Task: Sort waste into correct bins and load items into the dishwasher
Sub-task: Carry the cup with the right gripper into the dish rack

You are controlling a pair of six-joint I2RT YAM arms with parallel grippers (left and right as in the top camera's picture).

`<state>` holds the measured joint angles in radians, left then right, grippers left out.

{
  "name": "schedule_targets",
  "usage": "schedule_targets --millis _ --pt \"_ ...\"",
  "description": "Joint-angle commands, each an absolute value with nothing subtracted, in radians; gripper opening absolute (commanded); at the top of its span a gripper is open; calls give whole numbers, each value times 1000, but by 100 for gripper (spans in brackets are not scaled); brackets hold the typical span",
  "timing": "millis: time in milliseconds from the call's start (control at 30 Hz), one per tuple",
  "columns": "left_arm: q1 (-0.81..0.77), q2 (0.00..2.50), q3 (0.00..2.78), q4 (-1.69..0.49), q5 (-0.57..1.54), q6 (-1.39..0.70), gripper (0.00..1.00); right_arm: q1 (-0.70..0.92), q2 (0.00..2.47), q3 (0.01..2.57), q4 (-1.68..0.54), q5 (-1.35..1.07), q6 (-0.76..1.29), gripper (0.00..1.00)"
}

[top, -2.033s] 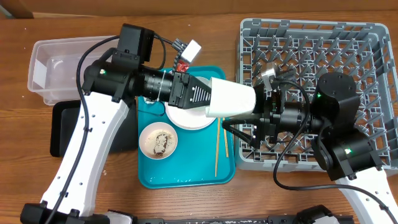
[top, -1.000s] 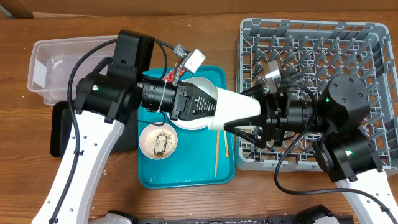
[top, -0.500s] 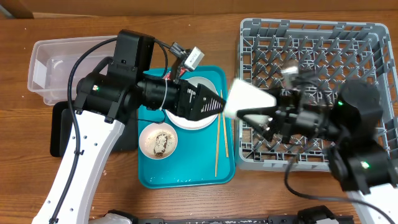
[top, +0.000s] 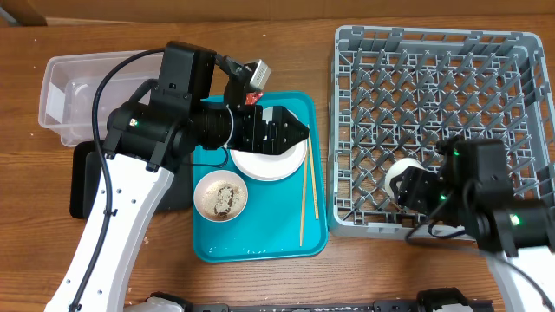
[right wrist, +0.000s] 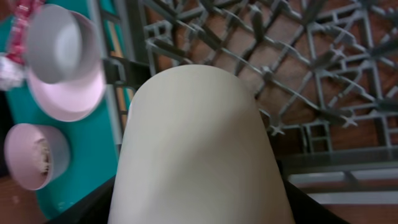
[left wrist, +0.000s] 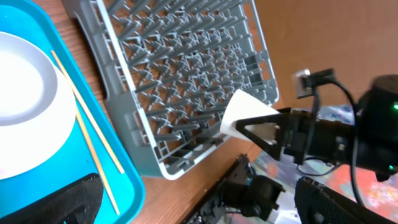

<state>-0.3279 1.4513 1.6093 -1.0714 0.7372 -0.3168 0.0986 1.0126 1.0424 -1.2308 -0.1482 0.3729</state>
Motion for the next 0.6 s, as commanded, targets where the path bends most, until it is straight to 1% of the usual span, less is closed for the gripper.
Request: schedule_targets --millis 0,167,267,333,367,400,567 --pt "-334 1439 1619 -1065 695 -330 100 96 1103 1049 -1242 -76 375 66" --pt "-334 1439 1618 -1070 695 -330 100 98 1245 1049 -1233 -129 375 68" --pt "-334 1439 1618 -1074 694 -329 100 115 1315 1049 -1247 -133 375 78" --pt "-334 1439 1618 -1073 692 -330 100 136 1341 1049 -1256 -135 375 88" --pt "-334 1439 1618 -1073 686 -330 100 149 1345 1049 -1255 -134 375 97" --pt "-334 1439 1618 -1073 674 -330 100 159 1344 1049 -1251 -132 376 100" --pt "-334 1439 1618 -1075 621 -330 100 226 1304 1111 -1234 -106 406 100"
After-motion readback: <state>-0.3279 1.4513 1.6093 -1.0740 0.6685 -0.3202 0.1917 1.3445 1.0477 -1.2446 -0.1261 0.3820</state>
